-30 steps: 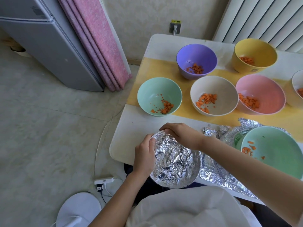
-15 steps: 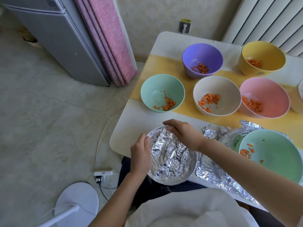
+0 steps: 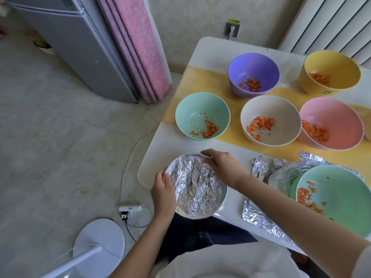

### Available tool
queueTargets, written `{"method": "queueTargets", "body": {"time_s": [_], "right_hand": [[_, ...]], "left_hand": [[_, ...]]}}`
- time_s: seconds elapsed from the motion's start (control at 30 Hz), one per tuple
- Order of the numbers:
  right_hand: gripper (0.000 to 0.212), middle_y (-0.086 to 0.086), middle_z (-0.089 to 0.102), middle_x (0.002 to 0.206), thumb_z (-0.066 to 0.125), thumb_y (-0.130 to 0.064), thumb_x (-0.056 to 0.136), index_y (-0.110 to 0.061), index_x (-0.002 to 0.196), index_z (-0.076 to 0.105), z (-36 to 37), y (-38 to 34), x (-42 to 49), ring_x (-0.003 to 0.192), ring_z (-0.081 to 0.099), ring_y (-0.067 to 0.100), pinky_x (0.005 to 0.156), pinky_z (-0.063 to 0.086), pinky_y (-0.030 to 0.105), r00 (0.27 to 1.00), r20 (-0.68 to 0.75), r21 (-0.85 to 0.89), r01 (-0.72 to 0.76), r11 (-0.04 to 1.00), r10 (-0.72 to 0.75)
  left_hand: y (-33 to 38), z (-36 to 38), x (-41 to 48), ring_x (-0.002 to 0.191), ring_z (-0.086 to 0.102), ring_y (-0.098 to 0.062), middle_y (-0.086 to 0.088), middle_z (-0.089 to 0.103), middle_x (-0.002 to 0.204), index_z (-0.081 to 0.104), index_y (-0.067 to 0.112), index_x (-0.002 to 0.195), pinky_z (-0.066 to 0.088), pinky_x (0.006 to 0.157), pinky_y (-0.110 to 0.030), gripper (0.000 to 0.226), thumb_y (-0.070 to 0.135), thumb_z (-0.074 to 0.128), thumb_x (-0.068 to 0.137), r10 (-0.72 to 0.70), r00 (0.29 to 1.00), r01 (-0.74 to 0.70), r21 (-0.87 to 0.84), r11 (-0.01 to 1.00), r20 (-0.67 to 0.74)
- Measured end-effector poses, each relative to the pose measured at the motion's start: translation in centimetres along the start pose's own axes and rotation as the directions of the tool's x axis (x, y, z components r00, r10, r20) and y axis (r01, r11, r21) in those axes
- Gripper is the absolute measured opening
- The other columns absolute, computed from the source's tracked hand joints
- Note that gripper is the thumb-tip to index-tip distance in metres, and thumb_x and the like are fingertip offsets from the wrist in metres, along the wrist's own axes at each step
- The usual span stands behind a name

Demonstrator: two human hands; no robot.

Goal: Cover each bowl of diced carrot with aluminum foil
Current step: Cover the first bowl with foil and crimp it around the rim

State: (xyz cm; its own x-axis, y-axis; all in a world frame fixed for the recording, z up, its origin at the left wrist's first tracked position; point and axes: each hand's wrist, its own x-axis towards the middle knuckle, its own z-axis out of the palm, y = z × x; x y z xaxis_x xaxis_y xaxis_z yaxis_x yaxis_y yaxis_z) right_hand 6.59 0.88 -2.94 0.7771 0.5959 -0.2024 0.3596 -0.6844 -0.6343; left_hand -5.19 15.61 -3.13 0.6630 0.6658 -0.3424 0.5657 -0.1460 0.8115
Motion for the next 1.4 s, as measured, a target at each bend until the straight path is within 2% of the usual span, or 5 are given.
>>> {"method": "queueTargets", "body": {"time_s": [0.13,0.37,0.83,1.13,1.4], "right_hand": [[0.030,0.006,0.069,0.109,0.051,-0.032,0.096,-0.013,0.118,0.060,0.3,-0.5,1.1,0.101,0.061,0.027,0.084,0.045,0.035,1.000,-0.022,0.007,-0.017,1.000,0.017],[0.027,0.011,0.071,0.093,0.048,-0.028,0.097,-0.011,0.110,0.064,0.6,-0.7,1.8,0.087,0.063,0.033,0.074,0.043,0.036,0.998,-0.060,-0.078,-0.011,0.997,0.006],[0.028,0.003,0.067,0.113,0.053,-0.025,0.095,-0.014,0.120,0.058,1.2,-2.7,2.3,0.101,0.062,0.027,0.082,0.045,0.034,0.991,-0.133,0.049,-0.024,0.999,0.030],[0.018,0.006,0.074,0.090,0.066,-0.013,0.083,-0.010,0.100,0.071,2.1,-2.9,3.6,0.073,0.070,0.029,0.062,0.055,0.036,0.955,-0.293,-0.101,0.016,0.995,-0.045],[0.016,0.011,0.072,0.086,0.056,-0.013,0.093,-0.010,0.100,0.069,2.1,-2.8,4.3,0.074,0.066,0.035,0.066,0.049,0.036,0.979,-0.202,-0.142,-0.052,0.989,0.023]], "left_hand": [[0.6,-0.4,2.2,0.108,0.047,-0.005,0.007,0.053,0.117,0.055,0.013,0.122,0.035,0.091,-0.020,0.028,0.018,0.051,0.095,0.155,0.979,-0.169,0.103,0.980,0.132],[2.6,1.3,6.2,0.094,0.055,-0.012,0.003,0.062,0.099,0.063,0.015,0.102,0.045,0.080,-0.026,0.016,0.025,0.060,0.089,0.291,0.855,-0.419,0.241,0.875,0.429],[2.6,-0.9,8.0,0.060,0.045,-0.008,0.005,0.051,0.063,0.053,0.013,0.070,0.033,0.056,-0.014,0.021,0.015,0.059,0.090,0.326,0.893,-0.371,0.099,0.923,0.311],[2.7,-2.1,9.9,0.078,0.059,-0.010,0.001,0.064,0.088,0.064,0.009,0.092,0.048,0.071,-0.020,0.008,0.005,0.059,0.089,0.484,0.803,-0.560,0.158,0.813,0.348],[2.7,-1.9,10.8,0.076,0.066,-0.017,-0.004,0.072,0.088,0.071,0.006,0.099,0.051,0.070,-0.025,0.015,0.007,0.061,0.089,0.583,0.714,-0.688,0.237,0.686,0.387]]}}
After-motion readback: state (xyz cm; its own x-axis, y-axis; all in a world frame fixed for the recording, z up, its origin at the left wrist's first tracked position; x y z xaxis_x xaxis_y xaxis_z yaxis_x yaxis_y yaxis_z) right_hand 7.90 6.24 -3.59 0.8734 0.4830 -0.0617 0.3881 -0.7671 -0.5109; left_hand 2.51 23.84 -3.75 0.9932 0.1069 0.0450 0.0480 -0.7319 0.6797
